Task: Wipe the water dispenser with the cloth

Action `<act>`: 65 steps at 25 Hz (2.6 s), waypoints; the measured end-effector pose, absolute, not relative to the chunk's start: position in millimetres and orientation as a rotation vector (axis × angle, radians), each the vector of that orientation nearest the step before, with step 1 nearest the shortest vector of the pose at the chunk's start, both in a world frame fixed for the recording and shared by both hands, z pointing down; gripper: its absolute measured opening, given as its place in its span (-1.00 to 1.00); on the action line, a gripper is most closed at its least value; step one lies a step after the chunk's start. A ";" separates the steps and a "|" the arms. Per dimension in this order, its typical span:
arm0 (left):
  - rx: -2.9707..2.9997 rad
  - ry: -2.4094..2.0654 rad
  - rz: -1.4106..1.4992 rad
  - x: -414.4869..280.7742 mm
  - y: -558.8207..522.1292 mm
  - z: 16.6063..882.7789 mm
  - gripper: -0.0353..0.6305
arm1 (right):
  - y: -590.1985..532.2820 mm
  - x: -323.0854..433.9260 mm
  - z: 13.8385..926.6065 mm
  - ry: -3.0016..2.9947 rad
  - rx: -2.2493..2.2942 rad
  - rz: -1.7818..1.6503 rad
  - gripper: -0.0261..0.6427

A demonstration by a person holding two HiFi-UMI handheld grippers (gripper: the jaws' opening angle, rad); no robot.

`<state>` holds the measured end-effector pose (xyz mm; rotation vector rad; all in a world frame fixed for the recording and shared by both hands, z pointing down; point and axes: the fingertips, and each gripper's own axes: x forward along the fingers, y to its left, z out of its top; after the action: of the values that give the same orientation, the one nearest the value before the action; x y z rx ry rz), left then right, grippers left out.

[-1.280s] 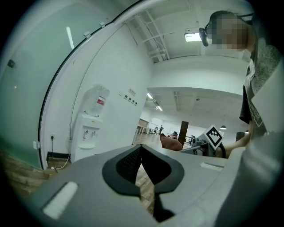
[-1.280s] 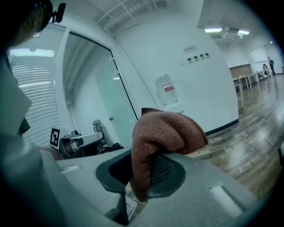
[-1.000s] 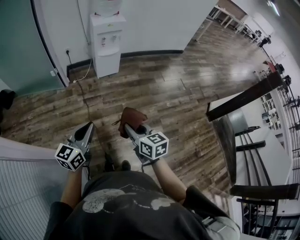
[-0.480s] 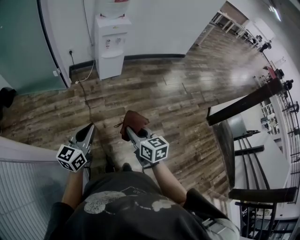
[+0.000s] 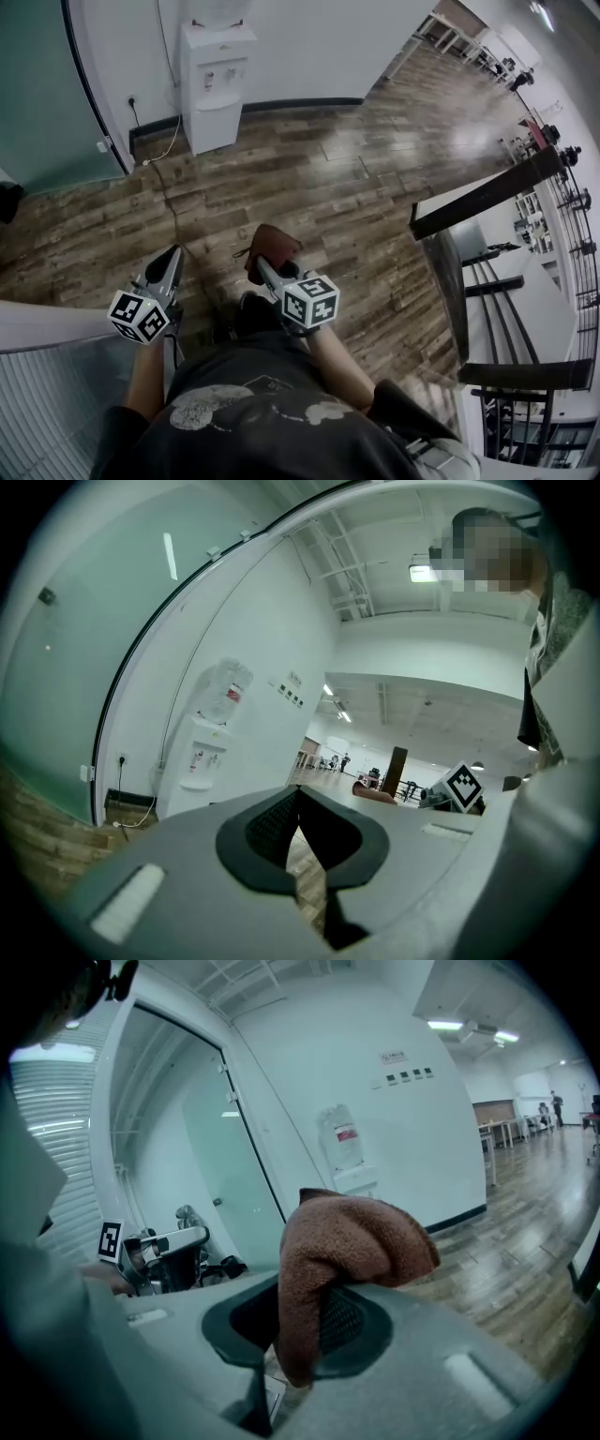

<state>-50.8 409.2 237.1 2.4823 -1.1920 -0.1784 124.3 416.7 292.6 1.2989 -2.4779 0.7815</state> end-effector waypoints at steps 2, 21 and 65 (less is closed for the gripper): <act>2.476 -1.188 -0.174 -51.5 403.2 240.6 -0.87 | 408.9 129.9 295.2 -2.464 1.306 0.785 -0.75; 2.427 -1.370 -0.147 -74.6 182.7 222.6 -0.87 | 124.2 103.2 308.0 -2.571 1.090 0.796 -0.75; 2.458 -1.213 -0.155 -123.0 -168.5 247.3 -0.87 | -194.2 -6.0 304.7 -2.462 1.015 0.470 -0.75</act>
<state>-123.0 -168.5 247.3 2.4578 -1.2125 -0.1546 -6.0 -194.2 304.7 1.0150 -2.4618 0.4697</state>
